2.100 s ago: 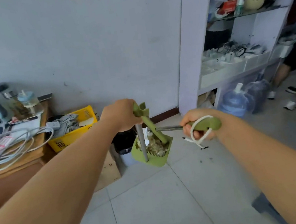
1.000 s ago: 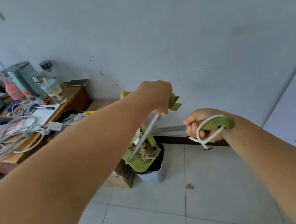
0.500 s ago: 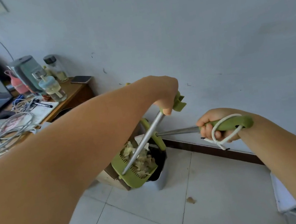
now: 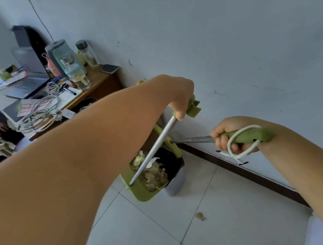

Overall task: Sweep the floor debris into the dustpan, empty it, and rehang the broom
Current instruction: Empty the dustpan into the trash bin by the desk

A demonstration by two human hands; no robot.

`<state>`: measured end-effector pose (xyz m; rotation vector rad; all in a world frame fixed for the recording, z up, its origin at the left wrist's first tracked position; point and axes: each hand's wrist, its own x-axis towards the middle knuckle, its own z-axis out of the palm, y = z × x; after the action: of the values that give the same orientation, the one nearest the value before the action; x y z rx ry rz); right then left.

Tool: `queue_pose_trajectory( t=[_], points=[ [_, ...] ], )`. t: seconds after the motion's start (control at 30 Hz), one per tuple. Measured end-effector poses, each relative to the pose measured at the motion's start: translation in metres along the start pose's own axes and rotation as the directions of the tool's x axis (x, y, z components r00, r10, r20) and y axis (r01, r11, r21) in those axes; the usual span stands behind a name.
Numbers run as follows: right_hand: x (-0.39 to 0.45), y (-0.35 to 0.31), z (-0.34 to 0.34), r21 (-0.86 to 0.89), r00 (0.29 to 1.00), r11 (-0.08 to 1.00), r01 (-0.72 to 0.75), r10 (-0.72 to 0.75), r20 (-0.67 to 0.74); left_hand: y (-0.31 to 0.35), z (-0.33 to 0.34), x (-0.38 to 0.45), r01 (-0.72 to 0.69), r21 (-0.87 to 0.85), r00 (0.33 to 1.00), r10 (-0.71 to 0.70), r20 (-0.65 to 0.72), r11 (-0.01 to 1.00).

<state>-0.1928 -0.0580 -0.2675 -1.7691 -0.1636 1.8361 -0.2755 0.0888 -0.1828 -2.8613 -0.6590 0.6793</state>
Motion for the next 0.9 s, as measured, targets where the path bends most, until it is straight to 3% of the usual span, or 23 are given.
queue_pose_trajectory(
  t=[0.27, 0.37, 0.5, 0.63, 0.77, 0.9],
  points=[
    [0.005, 0.006, -0.020, 0.030, 0.998, 0.999, 0.035, -0.037, 0.045, 0.019, -0.006, 0.030, 0.041, 0.069, 0.998, -0.044, 0.043, 0.997],
    [0.004, 0.006, -0.027, 0.037, 0.997, 0.998, 0.041, -0.043, 0.064, 0.026, 0.004, 0.040, 0.009, 0.176, 0.997, -0.023, 0.075, 0.984],
    [0.001, 0.002, -0.032, 0.070, 0.997, 0.997, 0.030, -0.035, 0.075, 0.029, -0.009, 0.047, -0.003, 0.146, 0.999, -0.005, 0.051, 0.989],
    [0.000, 0.003, -0.037, 0.023, 0.997, 0.999, 0.032, -0.033, 0.063, 0.034, 0.008, 0.055, -0.042, 0.228, 0.995, 0.019, 0.102, 0.973],
    [-0.003, 0.000, -0.043, 0.018, 0.998, 1.000, 0.020, -0.021, 0.057, 0.025, -0.001, 0.054, -0.038, 0.128, 0.995, 0.026, 0.096, 0.991],
    [-0.001, -0.001, -0.042, -0.008, 0.998, 1.000, 0.015, -0.015, 0.062, 0.023, -0.003, 0.053, -0.041, 0.134, 0.994, 0.027, 0.108, 0.990]
  ],
)
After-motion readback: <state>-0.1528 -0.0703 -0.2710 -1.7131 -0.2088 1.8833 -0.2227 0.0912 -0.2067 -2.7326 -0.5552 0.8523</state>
